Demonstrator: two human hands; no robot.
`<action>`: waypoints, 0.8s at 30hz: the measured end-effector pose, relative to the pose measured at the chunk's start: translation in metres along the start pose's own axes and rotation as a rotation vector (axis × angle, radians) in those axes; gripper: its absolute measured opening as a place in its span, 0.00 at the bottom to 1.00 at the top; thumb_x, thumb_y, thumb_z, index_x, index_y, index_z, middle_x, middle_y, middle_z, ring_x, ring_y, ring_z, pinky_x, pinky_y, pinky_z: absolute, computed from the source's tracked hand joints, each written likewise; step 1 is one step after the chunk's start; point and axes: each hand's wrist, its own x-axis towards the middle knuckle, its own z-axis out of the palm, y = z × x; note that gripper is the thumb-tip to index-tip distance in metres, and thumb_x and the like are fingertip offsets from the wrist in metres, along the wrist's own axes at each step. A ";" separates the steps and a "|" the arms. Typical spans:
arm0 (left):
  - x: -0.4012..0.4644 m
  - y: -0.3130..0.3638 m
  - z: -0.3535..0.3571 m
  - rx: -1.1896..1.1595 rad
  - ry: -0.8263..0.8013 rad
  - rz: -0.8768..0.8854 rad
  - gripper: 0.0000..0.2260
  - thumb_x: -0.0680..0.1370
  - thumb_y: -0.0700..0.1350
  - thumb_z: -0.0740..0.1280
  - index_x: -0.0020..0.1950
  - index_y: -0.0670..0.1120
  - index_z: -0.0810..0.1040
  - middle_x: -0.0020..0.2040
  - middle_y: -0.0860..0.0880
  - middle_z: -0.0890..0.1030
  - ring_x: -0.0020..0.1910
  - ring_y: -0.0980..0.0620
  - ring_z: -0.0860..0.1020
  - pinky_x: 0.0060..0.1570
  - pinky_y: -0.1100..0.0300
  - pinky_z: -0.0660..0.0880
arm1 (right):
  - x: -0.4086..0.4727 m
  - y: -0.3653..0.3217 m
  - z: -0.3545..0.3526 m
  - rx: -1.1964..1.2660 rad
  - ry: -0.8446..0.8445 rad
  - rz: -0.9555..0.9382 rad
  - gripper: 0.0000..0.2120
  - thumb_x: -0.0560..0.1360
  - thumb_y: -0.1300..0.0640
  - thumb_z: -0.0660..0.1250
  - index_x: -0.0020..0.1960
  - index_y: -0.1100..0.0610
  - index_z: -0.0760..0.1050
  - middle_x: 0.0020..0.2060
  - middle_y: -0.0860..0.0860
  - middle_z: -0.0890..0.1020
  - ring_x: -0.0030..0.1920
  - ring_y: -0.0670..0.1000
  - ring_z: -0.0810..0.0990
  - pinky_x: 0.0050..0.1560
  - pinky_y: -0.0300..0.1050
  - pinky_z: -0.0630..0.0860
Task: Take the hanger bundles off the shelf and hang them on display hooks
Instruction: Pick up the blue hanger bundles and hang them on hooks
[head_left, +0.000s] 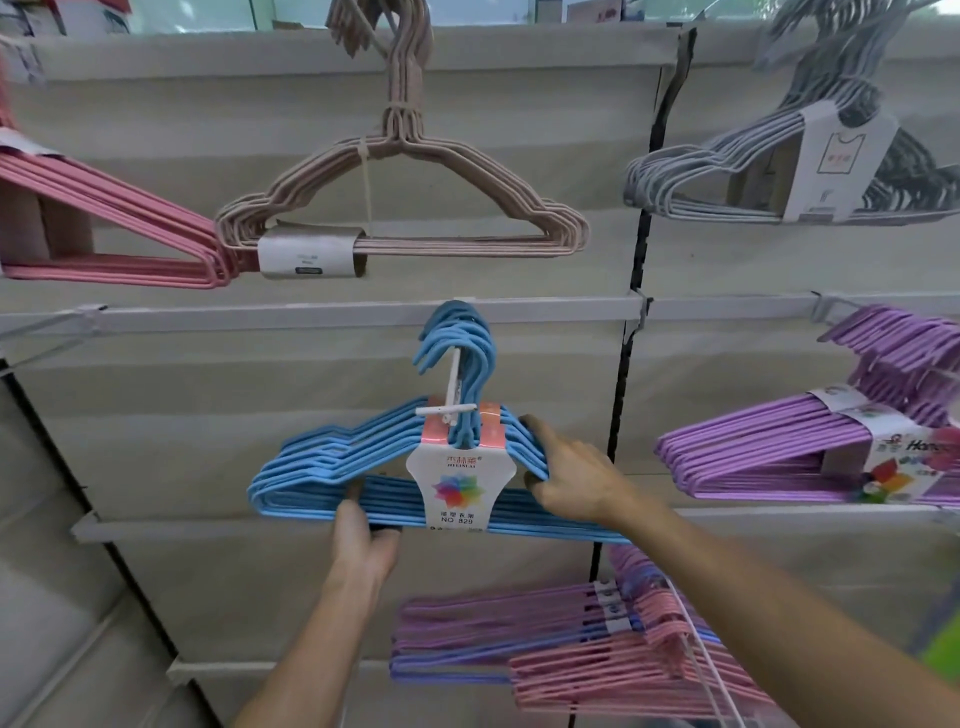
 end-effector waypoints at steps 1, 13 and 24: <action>-0.002 -0.001 0.000 0.018 0.010 0.006 0.16 0.79 0.45 0.69 0.66 0.45 0.76 0.61 0.44 0.80 0.61 0.44 0.79 0.64 0.45 0.74 | 0.001 0.000 0.002 -0.005 0.007 -0.001 0.35 0.72 0.52 0.65 0.76 0.46 0.54 0.60 0.53 0.79 0.51 0.59 0.79 0.48 0.50 0.74; -0.045 0.010 -0.010 0.281 -0.066 -0.178 0.17 0.81 0.40 0.64 0.69 0.37 0.71 0.60 0.35 0.78 0.58 0.37 0.78 0.57 0.39 0.76 | -0.014 -0.006 -0.002 -0.063 0.139 0.076 0.32 0.76 0.46 0.68 0.76 0.52 0.61 0.66 0.52 0.76 0.63 0.57 0.77 0.61 0.53 0.73; -0.090 0.023 -0.024 0.692 -0.269 -0.372 0.11 0.77 0.39 0.65 0.56 0.36 0.78 0.55 0.36 0.82 0.56 0.38 0.79 0.45 0.38 0.80 | -0.078 -0.002 -0.018 -0.077 0.287 0.096 0.28 0.77 0.43 0.66 0.73 0.53 0.68 0.68 0.52 0.75 0.66 0.57 0.75 0.64 0.56 0.72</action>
